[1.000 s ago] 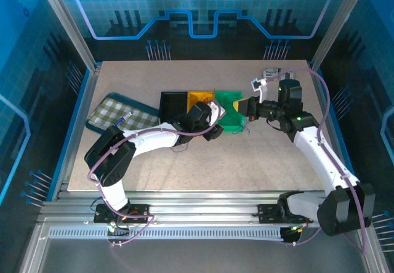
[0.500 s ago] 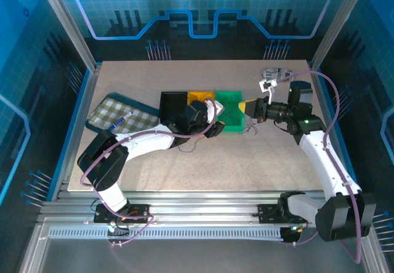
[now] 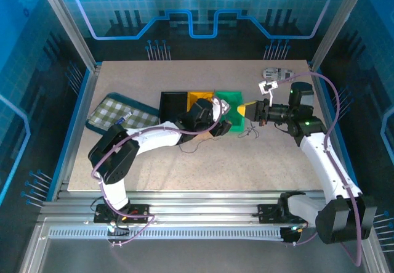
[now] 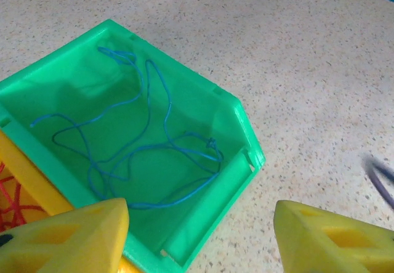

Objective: Untangle the cables

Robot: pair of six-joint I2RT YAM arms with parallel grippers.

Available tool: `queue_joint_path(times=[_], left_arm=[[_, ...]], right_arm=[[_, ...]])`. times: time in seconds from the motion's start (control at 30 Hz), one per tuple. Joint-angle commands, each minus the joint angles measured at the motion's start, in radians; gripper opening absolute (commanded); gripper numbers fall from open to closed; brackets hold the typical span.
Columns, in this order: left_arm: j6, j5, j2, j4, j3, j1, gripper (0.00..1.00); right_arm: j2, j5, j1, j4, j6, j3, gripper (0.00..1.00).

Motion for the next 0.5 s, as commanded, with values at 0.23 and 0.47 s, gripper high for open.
queue_joint_path(times=[0.23,0.47], left_arm=[[-0.079,-0.007,0.039,0.075,0.049,0.0,0.21],[-0.201,-0.053,-0.105,0.018,-0.09,0.041,0.0]], right_arm=[[-0.015,-0.043,-0.014,0.064,0.072,-0.003,0.0],[-0.012,0.172,-0.036,0.006,0.035,-0.017,0.0]])
